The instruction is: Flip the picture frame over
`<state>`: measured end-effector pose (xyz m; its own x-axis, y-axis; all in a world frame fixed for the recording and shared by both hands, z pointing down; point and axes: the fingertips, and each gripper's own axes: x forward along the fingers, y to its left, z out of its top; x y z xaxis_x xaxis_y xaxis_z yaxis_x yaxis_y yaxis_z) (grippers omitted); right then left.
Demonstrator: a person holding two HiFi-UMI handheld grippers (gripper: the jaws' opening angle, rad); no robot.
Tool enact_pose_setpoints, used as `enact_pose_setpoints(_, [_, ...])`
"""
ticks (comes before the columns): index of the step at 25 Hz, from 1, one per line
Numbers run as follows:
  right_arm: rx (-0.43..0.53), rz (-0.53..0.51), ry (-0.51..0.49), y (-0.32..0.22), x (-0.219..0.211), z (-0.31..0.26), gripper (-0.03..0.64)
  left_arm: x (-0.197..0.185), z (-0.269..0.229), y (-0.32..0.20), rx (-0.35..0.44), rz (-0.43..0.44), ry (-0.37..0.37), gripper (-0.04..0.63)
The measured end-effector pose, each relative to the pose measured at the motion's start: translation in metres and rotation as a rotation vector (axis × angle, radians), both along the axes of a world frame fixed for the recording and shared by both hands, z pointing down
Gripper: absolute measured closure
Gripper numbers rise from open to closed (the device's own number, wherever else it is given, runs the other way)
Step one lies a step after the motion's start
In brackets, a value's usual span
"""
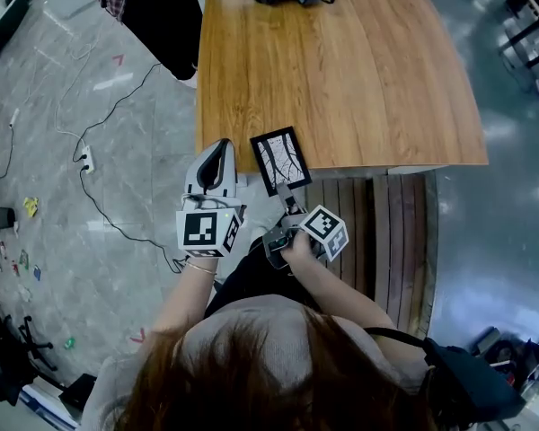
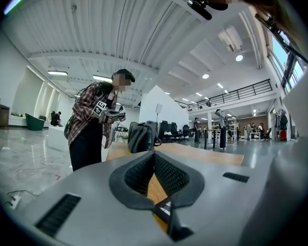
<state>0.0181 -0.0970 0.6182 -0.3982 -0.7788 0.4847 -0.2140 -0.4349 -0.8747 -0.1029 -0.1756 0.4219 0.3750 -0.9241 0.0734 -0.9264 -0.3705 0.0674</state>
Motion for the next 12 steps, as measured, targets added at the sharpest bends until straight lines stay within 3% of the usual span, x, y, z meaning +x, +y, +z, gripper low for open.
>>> enact_pose_setpoints(2, [0.053, -0.035, -0.022, 0.006, 0.003, -0.023, 0.331, 0.000, 0.001, 0.002, -0.005, -0.006, 0.011, 0.588])
enact_pose_setpoints(4, [0.156, -0.107, 0.056, -0.002, 0.006, -0.060, 0.331, 0.006, -0.002, 0.005, -0.003, -0.003, 0.020, 0.588])
enact_pose_setpoints(6, [0.330, -0.200, 0.255, -0.020, 0.010, -0.107, 0.331, 0.017, -0.010, 0.006, 0.010, 0.002, 0.023, 0.588])
enact_pose_setpoints(9, [0.653, -0.261, 0.648, -0.053, 0.022, -0.181, 0.333, 0.032, -0.024, 0.002, 0.037, 0.004, 0.055, 0.588])
enact_pose_setpoints(12, [0.881, -0.251, 0.880, -0.075, 0.025, -0.240, 0.334, 0.039, -0.048, -0.002, 0.081, 0.005, 0.090, 0.588])
